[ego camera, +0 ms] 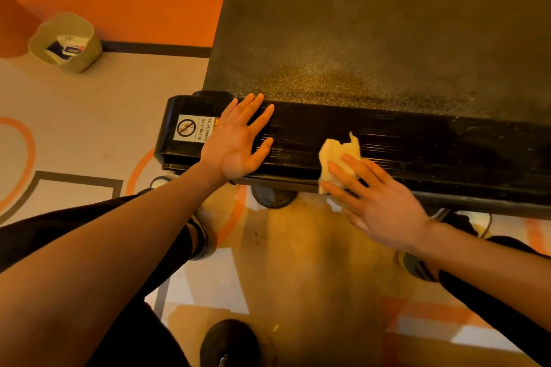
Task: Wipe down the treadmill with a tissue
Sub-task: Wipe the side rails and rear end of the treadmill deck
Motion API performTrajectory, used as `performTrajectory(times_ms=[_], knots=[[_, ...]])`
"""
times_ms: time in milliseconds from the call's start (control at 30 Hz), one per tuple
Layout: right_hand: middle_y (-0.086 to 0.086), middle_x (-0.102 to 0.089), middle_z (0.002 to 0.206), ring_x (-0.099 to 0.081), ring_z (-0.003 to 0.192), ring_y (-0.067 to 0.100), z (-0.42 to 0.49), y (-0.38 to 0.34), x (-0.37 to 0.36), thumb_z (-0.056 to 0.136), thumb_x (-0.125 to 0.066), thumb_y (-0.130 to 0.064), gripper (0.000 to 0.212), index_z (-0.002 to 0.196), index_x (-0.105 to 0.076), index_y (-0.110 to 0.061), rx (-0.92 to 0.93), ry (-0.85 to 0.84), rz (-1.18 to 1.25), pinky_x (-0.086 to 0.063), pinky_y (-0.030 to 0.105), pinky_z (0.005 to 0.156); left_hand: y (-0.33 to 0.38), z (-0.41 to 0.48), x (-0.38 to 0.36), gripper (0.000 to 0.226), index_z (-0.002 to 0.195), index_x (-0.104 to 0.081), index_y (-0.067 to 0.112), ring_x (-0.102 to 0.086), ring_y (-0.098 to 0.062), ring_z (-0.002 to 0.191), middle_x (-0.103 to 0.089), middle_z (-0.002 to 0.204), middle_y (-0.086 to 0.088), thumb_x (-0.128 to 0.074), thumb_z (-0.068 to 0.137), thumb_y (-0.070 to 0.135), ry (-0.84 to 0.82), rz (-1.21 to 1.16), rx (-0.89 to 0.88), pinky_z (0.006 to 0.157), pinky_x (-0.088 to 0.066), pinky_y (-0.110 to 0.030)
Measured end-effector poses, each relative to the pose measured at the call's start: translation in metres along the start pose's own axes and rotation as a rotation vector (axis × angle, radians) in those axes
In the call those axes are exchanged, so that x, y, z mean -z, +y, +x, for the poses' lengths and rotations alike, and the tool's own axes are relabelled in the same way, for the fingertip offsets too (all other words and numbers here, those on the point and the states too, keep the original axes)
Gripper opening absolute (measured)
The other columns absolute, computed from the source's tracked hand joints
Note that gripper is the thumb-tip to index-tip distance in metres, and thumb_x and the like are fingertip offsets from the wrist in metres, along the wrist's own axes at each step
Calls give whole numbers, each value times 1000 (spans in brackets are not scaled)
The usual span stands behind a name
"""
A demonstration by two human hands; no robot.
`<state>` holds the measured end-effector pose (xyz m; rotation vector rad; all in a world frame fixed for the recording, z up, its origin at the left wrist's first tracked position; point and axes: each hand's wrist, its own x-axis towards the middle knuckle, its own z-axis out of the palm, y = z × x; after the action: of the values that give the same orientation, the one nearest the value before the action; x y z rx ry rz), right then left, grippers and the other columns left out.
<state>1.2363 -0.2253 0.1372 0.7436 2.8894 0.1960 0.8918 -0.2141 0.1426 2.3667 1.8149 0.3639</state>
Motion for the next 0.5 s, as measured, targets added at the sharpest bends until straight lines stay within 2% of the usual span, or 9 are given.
performTrajectory(times_ms=[133, 267, 367, 500], knots=[[10, -6, 173, -5, 160, 36, 38, -27, -1, 106, -23, -43, 61, 164, -24, -25, 2, 28, 11, -6, 51, 128, 0, 0, 0, 67, 157, -41, 9, -24, -39, 155, -32, 165, -21, -41, 103, 48, -7, 20, -7, 128, -12, -52], [8, -13, 173, -9, 160, 34, -22, 26, -7, 106, -32, -42, 62, 164, -26, -23, 23, -26, -25, -12, 53, 128, -1, 1, 0, 67, 157, -41, 8, -24, -39, 155, -32, 165, -21, -41, 103, 47, 1, 26, -13, 128, -12, -53], [13, -23, 170, -13, 159, 35, -73, 60, -15, 104, -33, -44, 67, 165, -21, -18, -58, -71, -65, -15, 54, 127, 0, 0, -2, 67, 156, -42, 7, -26, -40, 154, -33, 164, -22, -41, 103, 47, 18, 15, -16, 128, -14, -53], [12, -19, 171, -9, 160, 36, -40, 31, -8, 104, -33, -46, 68, 165, -20, -20, -68, -15, 10, -16, 54, 127, -1, 0, -2, 66, 156, -43, 7, -26, -40, 154, -34, 163, -22, -41, 103, 46, 26, 3, -10, 127, -14, -54]])
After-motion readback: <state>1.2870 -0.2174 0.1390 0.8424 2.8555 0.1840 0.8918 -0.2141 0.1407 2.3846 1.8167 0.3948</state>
